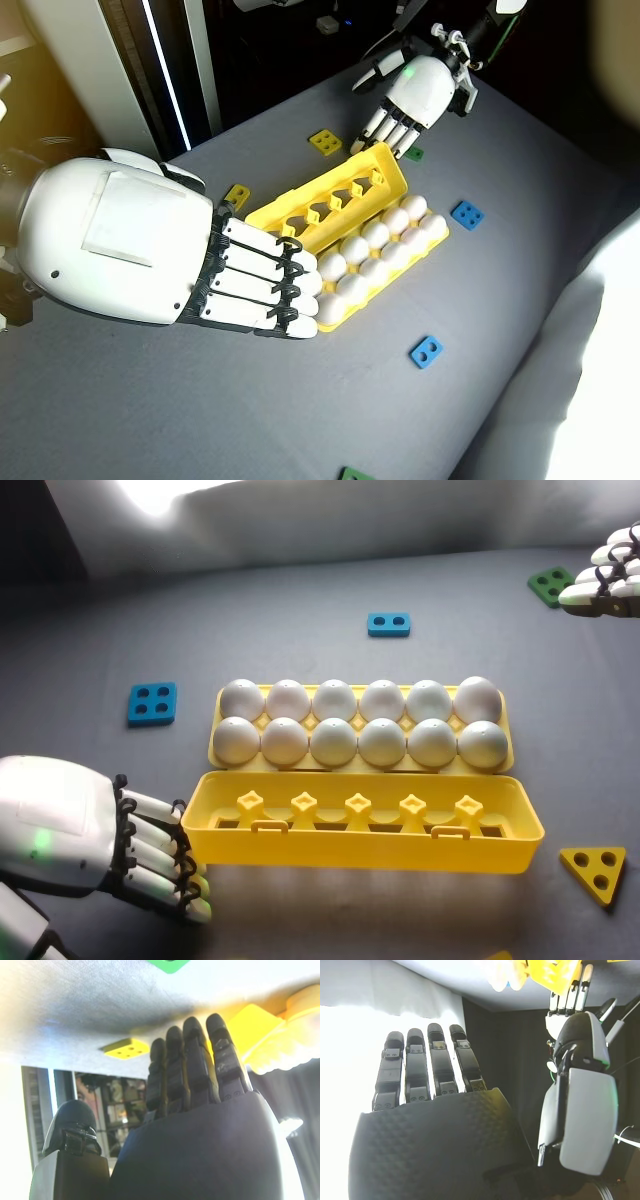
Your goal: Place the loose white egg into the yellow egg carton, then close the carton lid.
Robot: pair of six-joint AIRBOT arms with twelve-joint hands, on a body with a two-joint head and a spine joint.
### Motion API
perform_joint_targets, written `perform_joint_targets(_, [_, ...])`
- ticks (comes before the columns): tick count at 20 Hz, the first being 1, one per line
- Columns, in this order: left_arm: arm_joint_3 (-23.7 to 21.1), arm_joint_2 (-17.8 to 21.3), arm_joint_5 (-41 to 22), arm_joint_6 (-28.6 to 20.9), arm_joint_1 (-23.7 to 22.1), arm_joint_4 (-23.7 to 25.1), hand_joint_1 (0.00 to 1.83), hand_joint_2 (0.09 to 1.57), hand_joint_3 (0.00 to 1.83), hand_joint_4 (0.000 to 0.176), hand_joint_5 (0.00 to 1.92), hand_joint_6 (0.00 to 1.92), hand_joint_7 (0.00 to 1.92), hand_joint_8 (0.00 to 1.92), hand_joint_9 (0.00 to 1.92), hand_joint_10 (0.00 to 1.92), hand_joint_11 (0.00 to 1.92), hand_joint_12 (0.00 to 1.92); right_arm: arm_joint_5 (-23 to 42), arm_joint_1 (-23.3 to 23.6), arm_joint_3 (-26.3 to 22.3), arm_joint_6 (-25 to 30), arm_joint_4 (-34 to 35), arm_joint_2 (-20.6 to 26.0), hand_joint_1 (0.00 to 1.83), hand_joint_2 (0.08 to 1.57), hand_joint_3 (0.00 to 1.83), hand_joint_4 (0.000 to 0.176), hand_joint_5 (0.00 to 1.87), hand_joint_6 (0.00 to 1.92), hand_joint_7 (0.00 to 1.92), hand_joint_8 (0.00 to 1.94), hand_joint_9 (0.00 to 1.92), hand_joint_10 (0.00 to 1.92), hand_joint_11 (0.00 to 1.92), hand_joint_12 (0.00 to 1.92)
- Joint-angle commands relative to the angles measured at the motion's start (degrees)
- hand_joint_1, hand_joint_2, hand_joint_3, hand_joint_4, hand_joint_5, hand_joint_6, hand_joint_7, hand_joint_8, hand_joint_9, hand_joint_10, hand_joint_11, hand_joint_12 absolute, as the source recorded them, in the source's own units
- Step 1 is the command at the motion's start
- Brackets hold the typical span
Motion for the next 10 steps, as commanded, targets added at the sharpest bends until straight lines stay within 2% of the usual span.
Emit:
perform_joint_targets(1, [-0.1, 0.7, -3.8, -0.2, -0.8, -4.5, 0.0, 1.2, 0.0, 0.0, 0.23, 0.0, 0.26, 0.0, 0.23, 0.0, 0.0, 0.27, 0.2, 0.7, 0.0, 0.1, 1.9, 1.0, 0.2, 0.94, 0.01, 0.0, 0.05, 0.0, 0.05, 0.0, 0.0, 0.0, 0.0, 0.0])
perform_joint_targets(10, [4.5, 0.3, -5.7, -3.4, -6.0, -5.1, 0.0, 1.2, 0.0, 0.0, 0.23, 0.0, 0.27, 0.0, 0.24, 0.0, 0.0, 0.32, 0.2, 0.7, 0.0, 0.1, 1.9, 1.0, 0.19, 0.95, 0.0, 0.0, 0.06, 0.01, 0.05, 0.01, 0.0, 0.0, 0.0, 0.0])
